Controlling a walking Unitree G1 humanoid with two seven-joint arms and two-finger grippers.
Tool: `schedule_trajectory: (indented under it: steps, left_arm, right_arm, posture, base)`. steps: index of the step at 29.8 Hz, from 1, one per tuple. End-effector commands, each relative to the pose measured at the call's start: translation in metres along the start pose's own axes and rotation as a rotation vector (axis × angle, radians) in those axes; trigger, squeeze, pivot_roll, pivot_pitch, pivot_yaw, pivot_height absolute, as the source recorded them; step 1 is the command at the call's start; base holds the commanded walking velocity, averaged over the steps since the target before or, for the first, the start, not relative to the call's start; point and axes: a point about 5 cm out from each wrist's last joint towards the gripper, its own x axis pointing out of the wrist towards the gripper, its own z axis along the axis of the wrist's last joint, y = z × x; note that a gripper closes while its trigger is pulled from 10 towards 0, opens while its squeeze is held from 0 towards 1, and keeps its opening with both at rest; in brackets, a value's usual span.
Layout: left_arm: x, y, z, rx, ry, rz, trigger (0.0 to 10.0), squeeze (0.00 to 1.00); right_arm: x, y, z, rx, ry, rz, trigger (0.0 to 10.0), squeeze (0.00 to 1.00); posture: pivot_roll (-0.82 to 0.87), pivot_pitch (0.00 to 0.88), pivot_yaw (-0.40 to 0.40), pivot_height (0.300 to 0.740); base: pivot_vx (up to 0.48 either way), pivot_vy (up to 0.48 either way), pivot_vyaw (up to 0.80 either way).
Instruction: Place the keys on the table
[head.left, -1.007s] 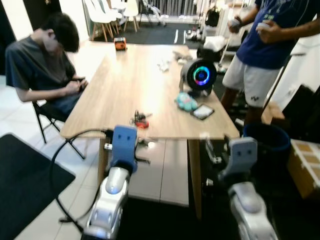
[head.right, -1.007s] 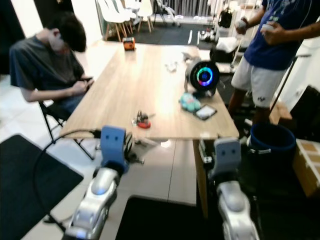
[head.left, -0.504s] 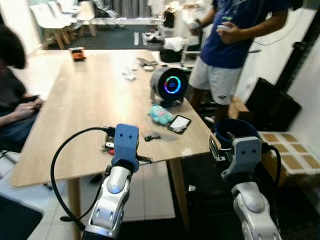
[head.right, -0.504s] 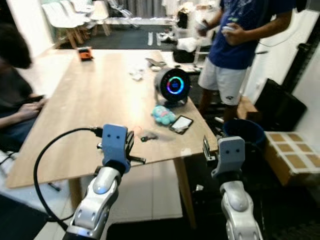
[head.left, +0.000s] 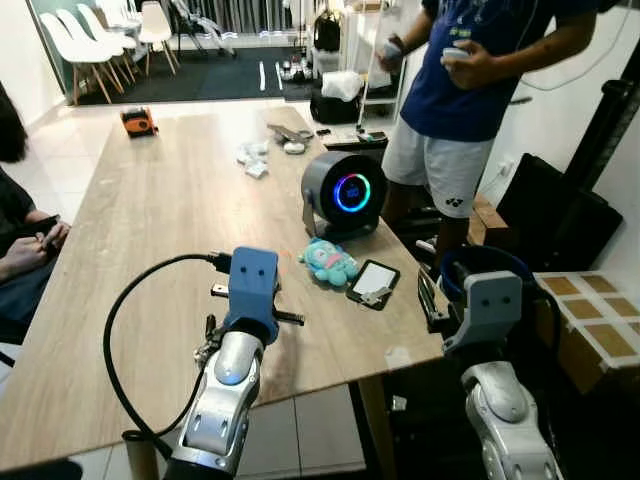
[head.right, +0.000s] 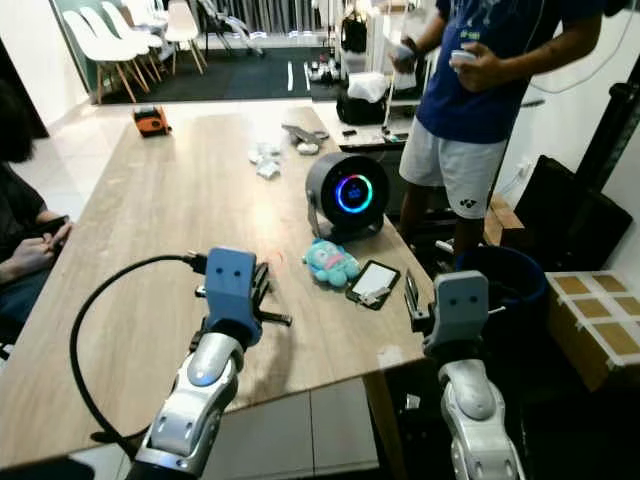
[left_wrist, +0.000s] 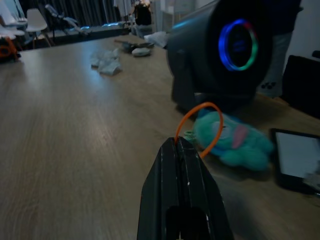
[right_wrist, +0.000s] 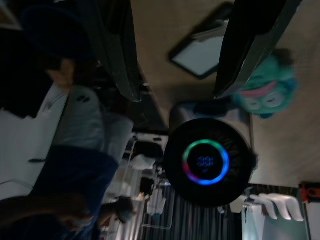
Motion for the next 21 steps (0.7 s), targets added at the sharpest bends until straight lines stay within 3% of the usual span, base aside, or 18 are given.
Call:
schedule_trajectory:
  steps: [1,15,16,21]
  left_arm:
    - [-0.0026,0.0004,-0.0029,0.01,0.009,-0.001,10.0,0.0]
    - [-0.0038,-0.0012,-0.0027,0.052,-0.001,-0.018,10.0,0.0]
    - [-0.0053,-0.0039,-0.0026,0.062,-0.012,-0.039,10.0,1.0]
    - [-0.0083,-0.0094,0.0027,0.053,-0.059,-0.091,10.0,1.0]
  right_arm:
    - [-0.0031,0.0015,-0.0042,-0.003,0.017,0.008,10.0,0.0]
    - [-0.0038,0.0028,-0.0044,0.001,0.017,0.009,10.0,0.0]
    - [-0.0038,0.0025,-0.0044,0.001,0.016,0.009,10.0,0.0]
    - [-0.0041,0.0024,-0.0041,0.002,0.013,0.008,10.0,0.0]
  posture:
    - [-0.03,0.15,0.041,0.74]
    - [-0.02,0.149,0.041,0.74]
    - [-0.03,0.146,0.043,0.74]
    - [-0.02,0.147,0.045,0.74]
  base:
    - [0.0,0.0,0.0]
    - [0.0,0.0,0.0]
    - [0.0,0.0,0.0]
    - [0.0,0.0,0.0]
